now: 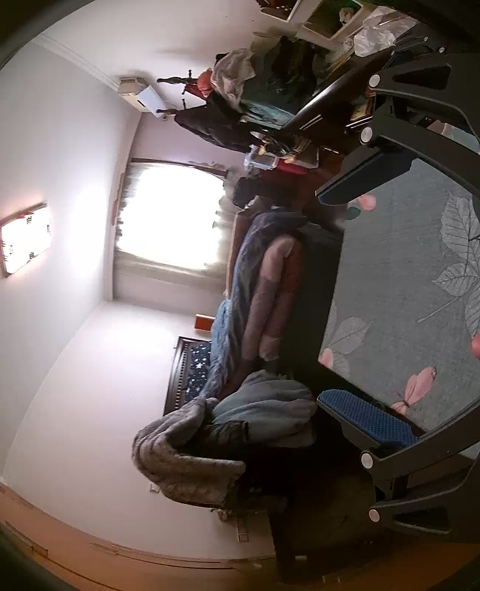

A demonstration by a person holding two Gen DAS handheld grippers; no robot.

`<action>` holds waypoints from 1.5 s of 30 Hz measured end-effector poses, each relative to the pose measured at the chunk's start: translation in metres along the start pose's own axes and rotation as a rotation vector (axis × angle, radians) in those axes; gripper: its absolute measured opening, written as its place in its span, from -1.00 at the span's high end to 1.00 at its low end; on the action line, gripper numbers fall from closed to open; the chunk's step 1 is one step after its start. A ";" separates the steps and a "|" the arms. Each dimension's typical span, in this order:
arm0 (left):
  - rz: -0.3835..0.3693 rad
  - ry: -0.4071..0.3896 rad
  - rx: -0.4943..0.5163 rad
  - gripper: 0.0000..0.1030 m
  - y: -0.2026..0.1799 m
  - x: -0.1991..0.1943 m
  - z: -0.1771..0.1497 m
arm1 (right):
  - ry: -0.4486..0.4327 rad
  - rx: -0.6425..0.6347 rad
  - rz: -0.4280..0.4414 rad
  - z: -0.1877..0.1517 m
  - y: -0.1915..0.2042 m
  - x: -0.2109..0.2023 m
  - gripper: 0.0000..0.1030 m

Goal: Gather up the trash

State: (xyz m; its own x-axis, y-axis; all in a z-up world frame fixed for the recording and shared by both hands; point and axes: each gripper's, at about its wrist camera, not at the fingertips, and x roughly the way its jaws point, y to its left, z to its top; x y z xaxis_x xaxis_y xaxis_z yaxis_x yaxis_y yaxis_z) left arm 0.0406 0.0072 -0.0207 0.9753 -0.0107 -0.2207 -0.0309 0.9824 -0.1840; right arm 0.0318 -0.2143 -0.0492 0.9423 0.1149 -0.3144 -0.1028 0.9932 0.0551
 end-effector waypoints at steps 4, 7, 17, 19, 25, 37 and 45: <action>-0.011 -0.023 -0.008 -0.93 0.002 -0.013 0.006 | -0.033 -0.020 0.009 0.005 0.010 -0.015 -0.93; 0.000 -0.050 -0.011 -0.93 0.003 -0.021 0.009 | -0.047 -0.029 0.019 0.006 0.016 -0.024 -0.93; -0.037 -0.080 -0.045 -0.93 0.009 -0.038 0.015 | -0.058 -0.034 0.036 0.003 0.025 -0.039 -0.93; -0.048 -0.082 -0.040 -0.93 0.008 -0.039 0.016 | -0.059 -0.038 0.039 0.003 0.027 -0.041 -0.93; -0.053 -0.108 -0.031 -0.93 0.006 -0.048 0.017 | -0.072 -0.047 0.040 0.003 0.031 -0.049 -0.93; -0.075 -0.132 -0.013 -0.93 -0.006 -0.056 0.019 | -0.101 -0.039 0.005 0.004 0.027 -0.065 -0.93; -0.082 -0.125 -0.020 -0.93 -0.009 -0.055 0.018 | -0.092 -0.028 -0.002 0.002 0.023 -0.066 -0.93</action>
State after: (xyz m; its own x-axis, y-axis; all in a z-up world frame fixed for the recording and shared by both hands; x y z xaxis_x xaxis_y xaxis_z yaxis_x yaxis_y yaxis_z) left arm -0.0092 0.0024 0.0105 0.9943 -0.0664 -0.0832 0.0470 0.9753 -0.2157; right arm -0.0324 -0.1989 -0.0254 0.9677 0.1119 -0.2258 -0.1086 0.9937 0.0273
